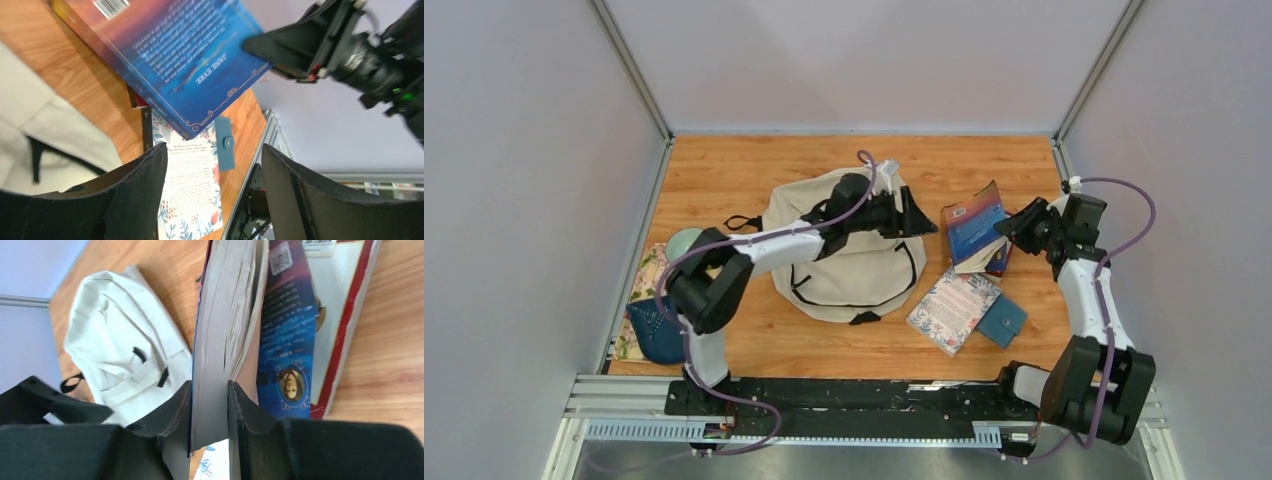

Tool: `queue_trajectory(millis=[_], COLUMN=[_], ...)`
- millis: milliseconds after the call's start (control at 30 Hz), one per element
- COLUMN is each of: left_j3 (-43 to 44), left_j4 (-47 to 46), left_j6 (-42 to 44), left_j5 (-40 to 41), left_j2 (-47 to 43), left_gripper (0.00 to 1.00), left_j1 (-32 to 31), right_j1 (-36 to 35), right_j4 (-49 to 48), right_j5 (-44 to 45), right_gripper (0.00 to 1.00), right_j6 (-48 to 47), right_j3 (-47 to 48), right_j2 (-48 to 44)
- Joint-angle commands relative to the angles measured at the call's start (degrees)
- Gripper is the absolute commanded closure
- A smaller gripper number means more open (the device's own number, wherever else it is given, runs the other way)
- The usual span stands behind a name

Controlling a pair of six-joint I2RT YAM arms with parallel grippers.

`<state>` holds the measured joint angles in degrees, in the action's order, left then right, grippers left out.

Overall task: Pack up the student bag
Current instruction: Pick up the book from the center of the board.

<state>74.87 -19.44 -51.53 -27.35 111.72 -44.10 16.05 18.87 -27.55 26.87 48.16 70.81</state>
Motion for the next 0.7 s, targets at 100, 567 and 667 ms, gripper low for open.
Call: queue_trajectory(millis=[100, 567, 667], left_j3=[-19.48, -42.96, -42.36], left_j4=[-7.53, -35.91, -39.18], left_j6=[1.79, -14.91, -15.97], left_j5=[5.03, 9.16, 9.07], left_j2=[-17.93, -25.94, -25.59], left_gripper=[0.21, 0.20, 0.20], left_j1=[2.44, 2.44, 2.26], right_j1=[-0.06, -1.29, -2.08], right_j4=[-17.53, -23.44, -24.32], right_j5=[-11.46, -18.06, -18.94], right_gripper=[1.00, 1.00, 1.00], right_j6=[16.35, 30.43, 31.92], right_j3=[-7.20, -13.09, -13.62], right_j2=[-14.89, -30.90, -31.25])
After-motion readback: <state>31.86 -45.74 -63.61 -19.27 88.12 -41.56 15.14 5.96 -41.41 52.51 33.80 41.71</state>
